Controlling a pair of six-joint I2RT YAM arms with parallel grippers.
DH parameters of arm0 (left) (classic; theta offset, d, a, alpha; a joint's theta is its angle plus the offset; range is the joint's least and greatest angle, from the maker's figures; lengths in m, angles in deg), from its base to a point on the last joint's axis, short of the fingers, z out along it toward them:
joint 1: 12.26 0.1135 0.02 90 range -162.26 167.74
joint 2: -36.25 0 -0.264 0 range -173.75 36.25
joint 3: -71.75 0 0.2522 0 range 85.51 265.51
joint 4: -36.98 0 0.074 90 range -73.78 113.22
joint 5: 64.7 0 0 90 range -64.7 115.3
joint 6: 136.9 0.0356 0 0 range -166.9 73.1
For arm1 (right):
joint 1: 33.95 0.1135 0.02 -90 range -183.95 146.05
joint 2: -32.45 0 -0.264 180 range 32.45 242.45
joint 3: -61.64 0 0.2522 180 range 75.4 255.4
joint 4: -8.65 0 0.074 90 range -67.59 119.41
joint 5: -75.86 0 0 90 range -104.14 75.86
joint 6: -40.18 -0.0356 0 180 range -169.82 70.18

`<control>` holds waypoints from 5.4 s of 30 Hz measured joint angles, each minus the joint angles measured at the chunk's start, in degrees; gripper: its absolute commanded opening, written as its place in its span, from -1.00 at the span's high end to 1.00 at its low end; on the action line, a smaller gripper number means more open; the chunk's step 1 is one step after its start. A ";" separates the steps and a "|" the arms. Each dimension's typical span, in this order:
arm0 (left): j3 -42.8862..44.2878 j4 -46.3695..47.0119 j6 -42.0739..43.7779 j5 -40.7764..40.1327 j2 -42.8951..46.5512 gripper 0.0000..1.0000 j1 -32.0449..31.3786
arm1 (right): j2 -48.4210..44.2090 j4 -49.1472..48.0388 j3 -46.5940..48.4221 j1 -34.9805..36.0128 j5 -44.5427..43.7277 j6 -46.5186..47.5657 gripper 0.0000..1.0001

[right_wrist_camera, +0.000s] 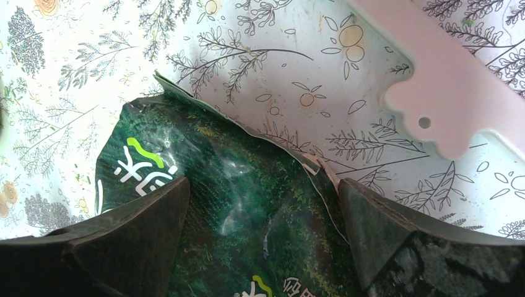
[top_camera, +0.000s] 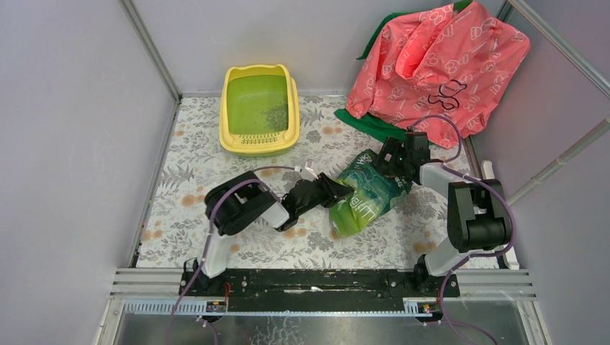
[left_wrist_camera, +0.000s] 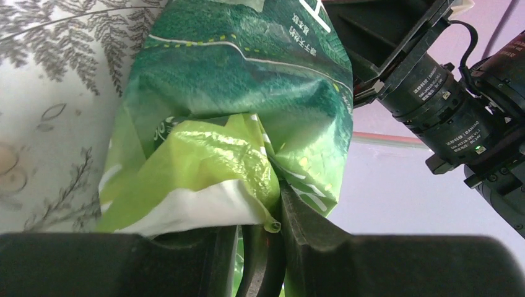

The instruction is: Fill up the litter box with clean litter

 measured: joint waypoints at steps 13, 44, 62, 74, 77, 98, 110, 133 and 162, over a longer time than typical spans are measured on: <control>5.27 20.74 -0.79 15.50 -14.64 1.00 5.18 | -3.10 2.89 -0.85 0.09 -2.45 0.90 -0.95; -16.83 26.73 -2.64 32.11 -3.82 1.00 18.82 | -13.38 10.86 -3.74 1.68 4.11 1.68 -0.94; -27.65 29.20 -2.62 34.34 -0.98 1.00 23.96 | -13.31 10.80 -4.04 1.68 4.50 1.73 -0.94; -35.30 29.40 -5.81 35.93 1.88 1.00 29.11 | -13.31 10.84 -4.09 1.68 4.70 1.73 -0.94; -36.22 29.44 -6.19 36.76 2.10 1.00 30.25 | -13.31 10.84 -4.09 1.68 4.70 1.75 -0.94; -39.54 29.07 -3.67 46.47 3.56 1.00 42.45 | -13.31 10.82 -4.11 1.68 5.07 1.97 -0.94; -39.50 29.33 -1.36 51.98 0.70 1.00 47.28 | -10.21 11.28 -1.36 1.86 5.62 1.86 -0.94; -40.04 28.04 -2.64 55.10 9.51 1.00 57.09 | -5.66 11.26 2.21 2.84 5.55 1.44 -0.94; -13.53 11.78 -24.83 45.64 26.21 1.00 59.14 | -5.31 11.13 2.84 3.80 5.55 1.05 -0.94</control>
